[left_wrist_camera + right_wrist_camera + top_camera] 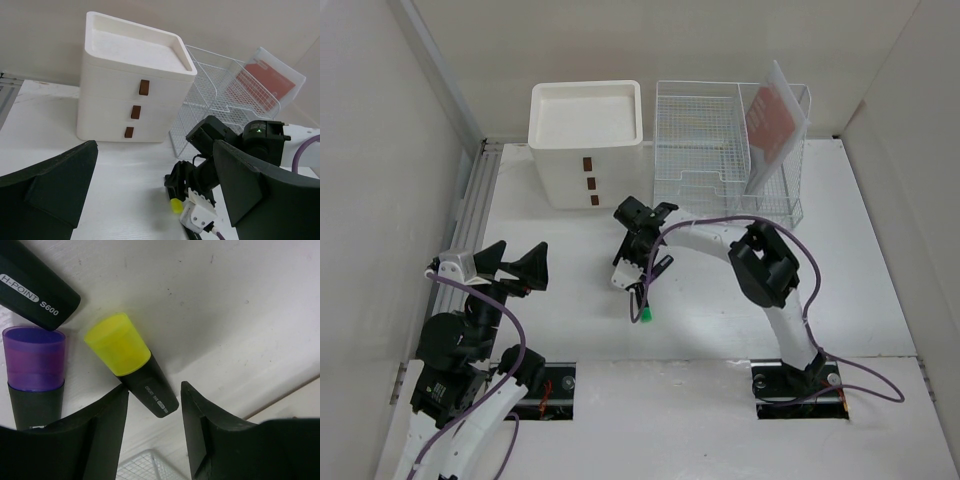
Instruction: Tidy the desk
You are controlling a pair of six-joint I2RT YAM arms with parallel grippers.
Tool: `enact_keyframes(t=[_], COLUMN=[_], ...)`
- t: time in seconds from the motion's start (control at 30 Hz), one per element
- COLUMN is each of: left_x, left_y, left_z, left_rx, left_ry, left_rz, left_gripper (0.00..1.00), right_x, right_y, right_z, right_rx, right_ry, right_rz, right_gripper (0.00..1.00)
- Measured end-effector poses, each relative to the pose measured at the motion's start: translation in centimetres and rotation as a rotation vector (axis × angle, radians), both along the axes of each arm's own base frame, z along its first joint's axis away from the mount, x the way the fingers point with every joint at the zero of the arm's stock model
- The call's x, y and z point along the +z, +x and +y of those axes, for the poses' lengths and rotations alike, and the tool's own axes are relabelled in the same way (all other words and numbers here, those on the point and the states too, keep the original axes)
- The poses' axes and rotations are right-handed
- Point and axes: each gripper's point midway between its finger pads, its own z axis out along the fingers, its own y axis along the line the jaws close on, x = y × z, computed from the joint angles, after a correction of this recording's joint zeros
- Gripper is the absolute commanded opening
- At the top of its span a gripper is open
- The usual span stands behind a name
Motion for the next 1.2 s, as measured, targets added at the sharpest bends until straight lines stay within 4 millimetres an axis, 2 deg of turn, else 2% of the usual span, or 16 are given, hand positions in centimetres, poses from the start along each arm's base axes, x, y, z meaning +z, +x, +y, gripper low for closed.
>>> enact_keyframes(t=[0.33, 0.7, 0.77, 0.87, 0.93, 1.03, 1.2], left_x=[-0.1, -0.2, -0.2, -0.2, -0.2, -0.2, -0.2], left_y=[0.0, 0.0, 0.0, 0.0, 0.0, 0.0, 0.0], left_z=[0.0, 0.0, 0.0, 0.0, 0.0, 0.0, 0.0], left_rx=[0.000, 0.000, 0.000, 0.000, 0.000, 0.000, 0.000], left_ry=[0.002, 0.004, 0.004, 0.004, 0.004, 0.004, 0.004], left_rz=[0.005, 0.008, 0.008, 0.008, 0.008, 0.008, 0.008], left_gripper=[1.00, 1.00, 1.00, 1.00, 1.00, 1.00, 1.00], right_x=[-0.4, -1.0, -1.1, -1.2, -1.1, -1.1, -1.1], right_y=[-0.3, -1.5, -1.6, -1.8, -1.7, -1.7, -1.9], right_z=[0.1, -2.2, -2.6, -3.0, -3.0, -3.0, -2.9], right_rx=[0.091, 0.123, 0.125, 0.131, 0.130, 0.127, 0.114], right_ry=[-0.122, -0.295, -0.327, -0.367, -0.370, -0.370, -0.360], right_rz=[-0.015, -0.011, -0.005, -0.002, -0.004, -0.003, 0.003], right_gripper=[0.52, 0.52, 0.50, 0.41, 0.29, 0.20, 0.12])
